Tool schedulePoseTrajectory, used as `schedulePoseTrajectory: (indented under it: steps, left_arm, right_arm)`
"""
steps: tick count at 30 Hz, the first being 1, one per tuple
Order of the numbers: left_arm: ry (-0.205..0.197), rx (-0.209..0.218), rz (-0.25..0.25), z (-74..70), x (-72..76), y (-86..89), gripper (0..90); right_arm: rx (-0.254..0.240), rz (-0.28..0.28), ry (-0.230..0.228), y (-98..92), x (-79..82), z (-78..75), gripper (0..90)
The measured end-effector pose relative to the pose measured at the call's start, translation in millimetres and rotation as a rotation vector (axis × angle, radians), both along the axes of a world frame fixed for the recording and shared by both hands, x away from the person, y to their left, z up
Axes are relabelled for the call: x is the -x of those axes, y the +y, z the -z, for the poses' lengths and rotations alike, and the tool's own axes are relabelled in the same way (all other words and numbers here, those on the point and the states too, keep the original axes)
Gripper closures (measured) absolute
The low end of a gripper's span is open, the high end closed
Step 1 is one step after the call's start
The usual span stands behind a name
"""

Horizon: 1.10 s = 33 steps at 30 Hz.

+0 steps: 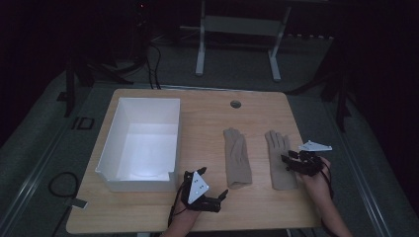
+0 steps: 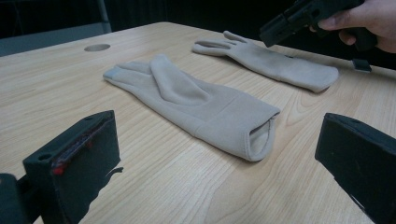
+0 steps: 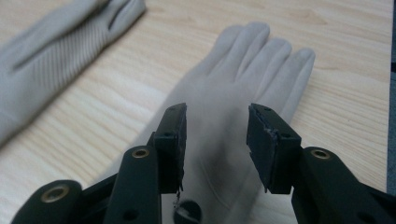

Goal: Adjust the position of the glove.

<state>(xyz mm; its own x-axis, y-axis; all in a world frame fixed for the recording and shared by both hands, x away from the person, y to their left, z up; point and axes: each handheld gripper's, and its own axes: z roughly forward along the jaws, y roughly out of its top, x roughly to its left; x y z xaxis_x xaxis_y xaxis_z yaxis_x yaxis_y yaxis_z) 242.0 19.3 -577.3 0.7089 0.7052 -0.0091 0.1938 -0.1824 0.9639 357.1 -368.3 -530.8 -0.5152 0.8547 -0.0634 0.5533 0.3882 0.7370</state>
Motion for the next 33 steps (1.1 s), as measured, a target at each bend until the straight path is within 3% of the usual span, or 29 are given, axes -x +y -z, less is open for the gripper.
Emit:
schedulePoseTrajectory:
  steps: [2,6,12,19,24,27,33]
  left_arm:
    - [0.001,0.000,0.000,0.0,-0.1,0.0,0.2]
    - [0.003,0.000,0.000,-0.1,-0.3,0.3,0.1]
    - [0.002,0.001,0.002,0.0,-0.2,0.3,0.2]
    - [0.005,0.008,0.003,0.1,-0.6,0.3,0.2]
    - [0.002,0.010,0.004,0.2,-0.3,0.7,0.2]
    - [-0.001,0.012,0.001,0.2,0.1,0.6,0.2]
    - [-0.007,0.001,-0.004,0.1,0.9,0.0,0.2]
  right_arm:
    - [0.002,0.011,0.004,-3.6,-0.3,2.3,56.8]
    - [-0.040,0.021,0.004,-4.7,1.1,11.1,57.4]
    - [-0.017,0.019,0.013,3.7,-0.4,25.9,57.5]
    - [-0.024,0.047,-0.015,6.9,3.6,28.6,79.5]
    - [-0.064,0.100,0.019,7.8,1.8,25.6,83.4]
    - [-0.068,0.120,0.008,9.2,3.3,17.5,83.9]
    - [-0.095,0.166,-0.057,10.1,9.9,-11.2,84.0]
